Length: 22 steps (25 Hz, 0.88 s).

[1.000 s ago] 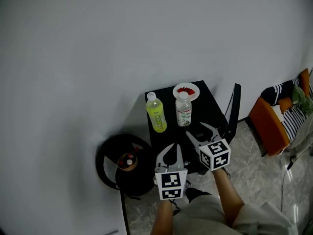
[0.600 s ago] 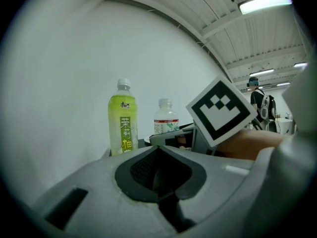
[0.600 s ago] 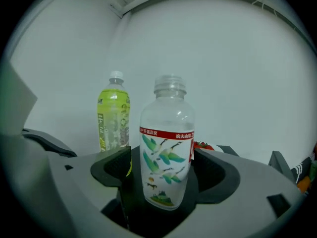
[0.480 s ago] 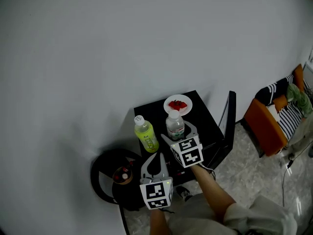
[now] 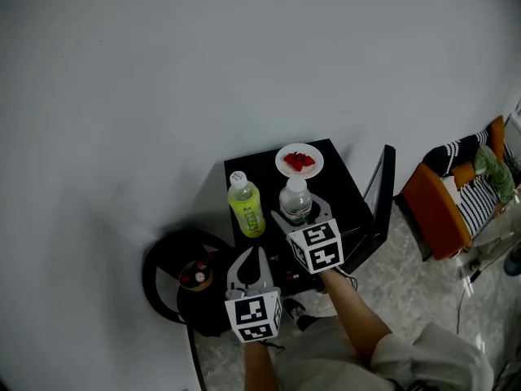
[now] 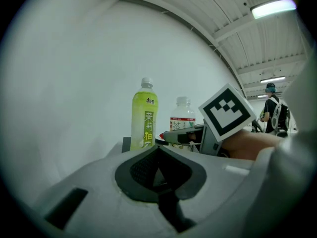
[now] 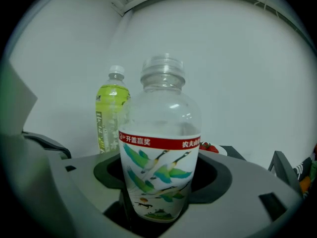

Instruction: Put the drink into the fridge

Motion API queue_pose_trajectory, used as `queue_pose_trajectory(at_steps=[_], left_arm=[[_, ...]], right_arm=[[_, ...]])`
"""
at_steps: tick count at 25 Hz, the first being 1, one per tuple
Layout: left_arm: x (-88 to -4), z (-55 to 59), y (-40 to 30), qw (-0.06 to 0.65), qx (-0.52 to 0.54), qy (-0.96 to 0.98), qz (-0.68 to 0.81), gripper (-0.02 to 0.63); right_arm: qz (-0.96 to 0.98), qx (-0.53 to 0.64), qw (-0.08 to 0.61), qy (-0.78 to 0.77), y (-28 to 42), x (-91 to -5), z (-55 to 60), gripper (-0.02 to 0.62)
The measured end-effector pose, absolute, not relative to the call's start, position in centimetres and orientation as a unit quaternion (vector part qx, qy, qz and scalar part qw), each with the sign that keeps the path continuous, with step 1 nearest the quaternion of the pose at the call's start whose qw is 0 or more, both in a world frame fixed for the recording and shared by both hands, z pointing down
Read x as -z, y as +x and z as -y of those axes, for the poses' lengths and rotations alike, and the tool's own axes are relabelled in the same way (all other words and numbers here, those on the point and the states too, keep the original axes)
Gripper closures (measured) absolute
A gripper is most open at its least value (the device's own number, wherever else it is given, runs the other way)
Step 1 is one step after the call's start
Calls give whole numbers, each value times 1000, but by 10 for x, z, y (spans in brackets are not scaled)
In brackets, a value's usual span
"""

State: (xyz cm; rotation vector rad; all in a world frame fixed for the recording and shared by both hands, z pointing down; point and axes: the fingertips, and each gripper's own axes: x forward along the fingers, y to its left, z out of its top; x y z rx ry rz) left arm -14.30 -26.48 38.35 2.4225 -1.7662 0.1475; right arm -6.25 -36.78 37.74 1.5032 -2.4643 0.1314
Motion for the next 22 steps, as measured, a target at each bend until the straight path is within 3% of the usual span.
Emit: queue_pose_trajectory(at_steps=[14,22], left_arm=[[-415,166,-129,107,-57,812,571,604],[-464,130,-122,128,-94,811,562,604]], right_arm=[[882,-28,96,461,-73,-379,258,275],[898,-49,119,420,-75,-465,232,275]])
